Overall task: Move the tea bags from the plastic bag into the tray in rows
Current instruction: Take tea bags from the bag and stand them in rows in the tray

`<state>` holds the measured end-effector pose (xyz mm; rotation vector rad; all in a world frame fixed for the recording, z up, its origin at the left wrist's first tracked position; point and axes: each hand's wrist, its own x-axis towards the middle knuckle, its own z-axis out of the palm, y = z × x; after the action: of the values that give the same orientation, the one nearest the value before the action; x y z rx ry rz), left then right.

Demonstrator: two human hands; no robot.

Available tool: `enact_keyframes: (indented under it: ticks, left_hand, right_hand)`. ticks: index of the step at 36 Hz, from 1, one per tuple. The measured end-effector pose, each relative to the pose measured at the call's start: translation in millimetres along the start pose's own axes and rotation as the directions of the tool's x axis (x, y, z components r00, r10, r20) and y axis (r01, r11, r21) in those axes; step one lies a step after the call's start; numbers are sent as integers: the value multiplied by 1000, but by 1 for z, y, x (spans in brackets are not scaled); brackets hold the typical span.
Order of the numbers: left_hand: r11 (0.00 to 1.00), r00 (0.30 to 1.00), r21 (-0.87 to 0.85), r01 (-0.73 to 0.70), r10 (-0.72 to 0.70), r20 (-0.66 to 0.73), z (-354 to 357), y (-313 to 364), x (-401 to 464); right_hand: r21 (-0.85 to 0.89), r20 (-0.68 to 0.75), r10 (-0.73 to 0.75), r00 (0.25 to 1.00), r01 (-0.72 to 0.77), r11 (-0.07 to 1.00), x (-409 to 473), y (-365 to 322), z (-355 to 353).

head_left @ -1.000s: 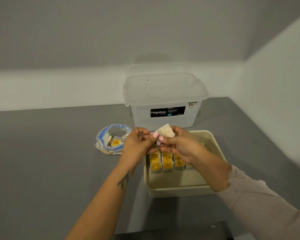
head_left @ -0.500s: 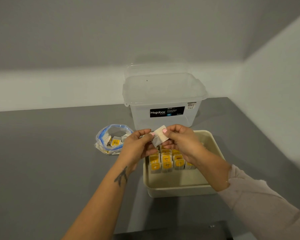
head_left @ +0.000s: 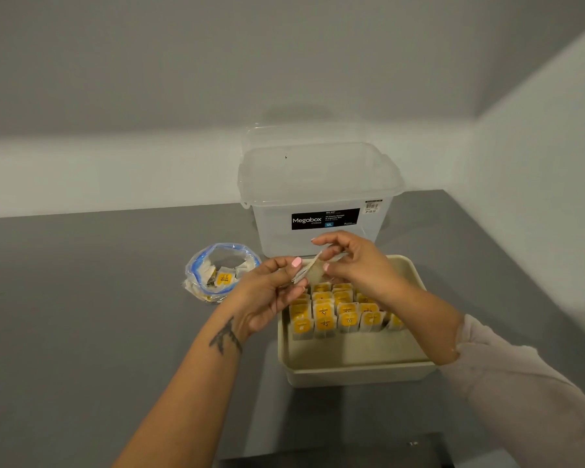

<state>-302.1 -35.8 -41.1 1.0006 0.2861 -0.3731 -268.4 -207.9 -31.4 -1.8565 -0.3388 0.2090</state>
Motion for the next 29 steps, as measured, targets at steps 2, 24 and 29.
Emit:
enact_keyframes:
  ticks: [2,24,29]
  left_hand:
    - [999,998,-35,39,-38,44,0,0,0]
    - [755,964,643,-129,246,-96,-6,-14,6]
    - [569,930,812,-129,354,-100,-21,-19,11]
  right_hand:
    - [-80,10,-61,998,62,995,0,-2,-1]
    - [-107,-65,95,993,-101,989,8,10,1]
    - [-283,-13,70,997,-71,957,5,9,3]
